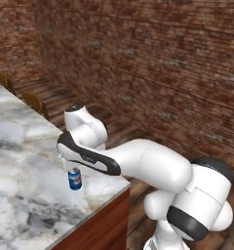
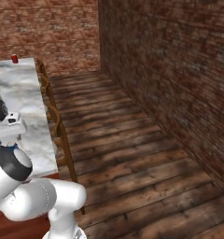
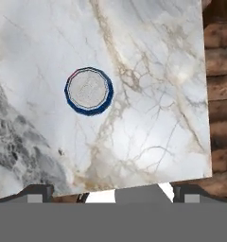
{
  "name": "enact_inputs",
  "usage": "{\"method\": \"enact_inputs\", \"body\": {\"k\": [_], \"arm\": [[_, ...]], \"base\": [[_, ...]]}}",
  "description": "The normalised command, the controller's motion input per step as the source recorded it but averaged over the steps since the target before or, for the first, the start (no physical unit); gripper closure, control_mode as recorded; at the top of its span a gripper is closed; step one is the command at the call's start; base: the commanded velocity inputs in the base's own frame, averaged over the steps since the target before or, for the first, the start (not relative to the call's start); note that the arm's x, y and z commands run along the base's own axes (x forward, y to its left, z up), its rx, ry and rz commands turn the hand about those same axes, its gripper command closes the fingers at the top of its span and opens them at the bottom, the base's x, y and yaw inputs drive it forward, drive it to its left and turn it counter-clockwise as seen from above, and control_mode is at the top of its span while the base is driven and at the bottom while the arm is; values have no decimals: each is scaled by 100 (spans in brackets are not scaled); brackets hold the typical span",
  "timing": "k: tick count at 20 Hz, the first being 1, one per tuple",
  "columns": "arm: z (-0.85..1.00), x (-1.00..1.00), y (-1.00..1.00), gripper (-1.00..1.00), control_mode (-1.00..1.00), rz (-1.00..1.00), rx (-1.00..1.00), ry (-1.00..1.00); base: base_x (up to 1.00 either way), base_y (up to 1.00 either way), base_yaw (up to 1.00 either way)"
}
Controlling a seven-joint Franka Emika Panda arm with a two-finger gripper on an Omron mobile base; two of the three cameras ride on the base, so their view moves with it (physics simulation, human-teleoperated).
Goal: Four empty soda cans are scattered around the kitchen. Gather all the cans and cluster them next to the stove for recycling.
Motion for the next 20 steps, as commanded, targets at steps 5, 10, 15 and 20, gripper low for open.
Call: {"method": "enact_inputs", "body": {"k": [5, 10, 15, 20], "arm": [[-23, 58, 59, -100, -100, 12, 0, 0], [-9, 55, 41, -100, -100, 1, 0, -1], [-13, 37, 33, -100, -100, 0, 0, -2], [-20, -1, -1, -100, -100, 0, 0, 3]], "base": [[0, 0, 0], [0, 0, 0], [0, 0, 0], [0, 0, 0]]}}
